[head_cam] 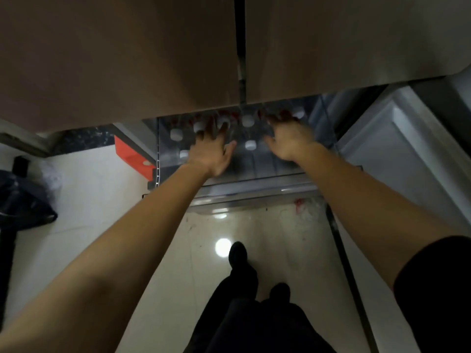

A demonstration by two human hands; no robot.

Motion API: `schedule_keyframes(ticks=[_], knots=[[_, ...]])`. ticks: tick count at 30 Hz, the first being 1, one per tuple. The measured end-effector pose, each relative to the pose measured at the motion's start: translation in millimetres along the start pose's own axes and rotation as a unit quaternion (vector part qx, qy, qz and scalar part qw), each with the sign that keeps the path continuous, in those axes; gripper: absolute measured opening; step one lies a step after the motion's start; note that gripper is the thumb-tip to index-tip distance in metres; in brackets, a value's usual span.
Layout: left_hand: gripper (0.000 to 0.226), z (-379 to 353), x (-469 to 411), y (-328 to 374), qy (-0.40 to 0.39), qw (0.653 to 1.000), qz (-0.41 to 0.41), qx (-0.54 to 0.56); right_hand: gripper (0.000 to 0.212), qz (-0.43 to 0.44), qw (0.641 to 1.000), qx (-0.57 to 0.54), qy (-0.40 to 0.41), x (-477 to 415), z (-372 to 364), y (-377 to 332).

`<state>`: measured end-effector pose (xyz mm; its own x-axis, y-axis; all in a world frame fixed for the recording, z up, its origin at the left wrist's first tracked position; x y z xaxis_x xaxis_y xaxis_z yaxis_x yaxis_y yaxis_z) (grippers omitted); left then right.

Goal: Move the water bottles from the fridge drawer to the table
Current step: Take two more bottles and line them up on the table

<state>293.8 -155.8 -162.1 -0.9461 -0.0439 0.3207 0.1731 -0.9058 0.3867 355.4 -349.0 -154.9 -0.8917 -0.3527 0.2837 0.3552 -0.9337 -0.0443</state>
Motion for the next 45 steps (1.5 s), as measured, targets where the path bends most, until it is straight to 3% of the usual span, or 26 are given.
schedule_keyframes(ticks=[10, 15, 22, 25, 30, 37, 39, 45], knots=[[0.069, -14, -34, 10, -0.002, 1.000, 0.017, 0.002, 0.069, -0.011, 1.000, 0.008, -0.024, -27, -19, -7], [0.053, -1, -14, 20, 0.016, 1.000, 0.012, -0.012, 0.042, 0.016, 0.999, -0.020, -0.038, -1, -24, -11], [0.048, 4, -13, 21, -0.047, 0.994, 0.046, 0.092, 0.044, -0.011, 0.992, -0.092, -0.083, 6, -14, -14], [0.038, 7, -2, 18, -0.010, 0.995, 0.049, 0.089, 0.041, -0.022, 0.993, -0.112, -0.040, 20, -8, -8], [0.045, 3, 44, 24, 0.079, 0.992, 0.048, 0.087, 0.033, -0.005, 0.995, -0.098, 0.021, 61, -1, -13], [0.024, 32, 99, 36, 0.311, 0.945, -0.020, 0.094, 0.018, -0.038, 0.960, -0.125, 0.246, 120, 37, -16], [0.023, 43, 109, 39, 0.329, 0.939, -0.035, 0.094, 0.021, -0.045, 0.957, -0.154, 0.243, 126, 52, -12], [0.032, 52, 117, 35, 0.238, 0.964, -0.011, 0.120, 0.027, -0.084, 0.961, -0.226, 0.134, 127, 54, -15]])
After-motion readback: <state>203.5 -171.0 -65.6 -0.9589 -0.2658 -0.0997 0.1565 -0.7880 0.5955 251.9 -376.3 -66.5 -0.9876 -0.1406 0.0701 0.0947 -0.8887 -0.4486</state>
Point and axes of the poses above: each hand's wrist, its own x-axis away from the middle knuckle, its own z-axis out of the back of the hand, y = z × x, the point moved 4 cm from there along -x, towards the middle knuckle, and after that the axes turned 11 degrees about x, right-handed, at the moved point
